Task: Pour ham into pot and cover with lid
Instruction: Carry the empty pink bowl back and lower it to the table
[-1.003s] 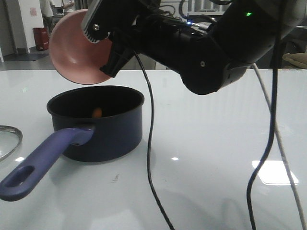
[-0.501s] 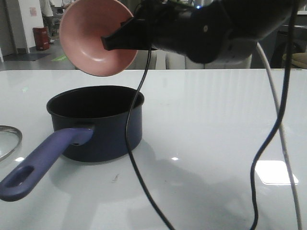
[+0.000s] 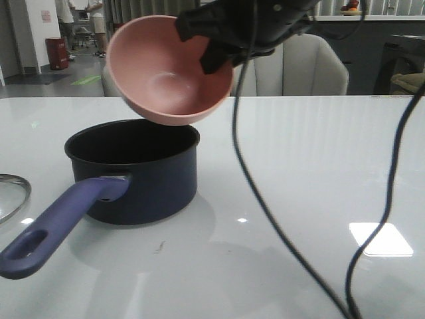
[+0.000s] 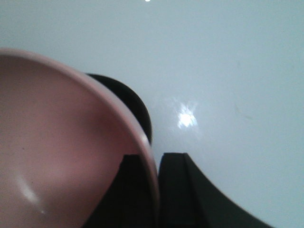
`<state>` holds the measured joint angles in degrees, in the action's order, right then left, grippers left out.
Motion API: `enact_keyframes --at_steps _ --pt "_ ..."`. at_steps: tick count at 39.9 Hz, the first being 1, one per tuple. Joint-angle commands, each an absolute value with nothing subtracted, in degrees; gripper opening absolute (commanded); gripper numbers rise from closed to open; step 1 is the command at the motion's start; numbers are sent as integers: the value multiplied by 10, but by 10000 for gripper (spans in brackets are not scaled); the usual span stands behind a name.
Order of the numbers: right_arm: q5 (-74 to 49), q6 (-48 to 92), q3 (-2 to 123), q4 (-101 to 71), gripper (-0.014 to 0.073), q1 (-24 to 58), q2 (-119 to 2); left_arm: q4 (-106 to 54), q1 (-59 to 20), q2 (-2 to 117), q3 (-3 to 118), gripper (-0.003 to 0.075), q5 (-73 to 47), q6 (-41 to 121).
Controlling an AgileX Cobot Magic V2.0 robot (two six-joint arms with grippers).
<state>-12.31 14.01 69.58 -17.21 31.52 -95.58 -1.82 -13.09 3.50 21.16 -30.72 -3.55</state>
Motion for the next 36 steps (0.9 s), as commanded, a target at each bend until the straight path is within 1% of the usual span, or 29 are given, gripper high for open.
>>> enact_keyframes --at_steps 1,12,19,27,32,36 --pt "-167 135 717 -178 135 274 -911 -23 -136 41 226 625 -259 -36" --pt "-317 105 717 -178 135 144 -910 -23 -136 41 226 624 -259 -36" --pt "-363 106 717 -178 135 85 -930 -23 -136 41 226 624 -259 -36" --pt "-383 105 717 -178 135 45 -981 -23 -136 41 226 625 -259 -36" --pt "-385 105 717 -178 135 35 -1017 -23 -136 41 226 624 -259 -36" --pt "-381 105 717 -178 167 34 -1034 -23 -136 41 226 624 -259 -36"
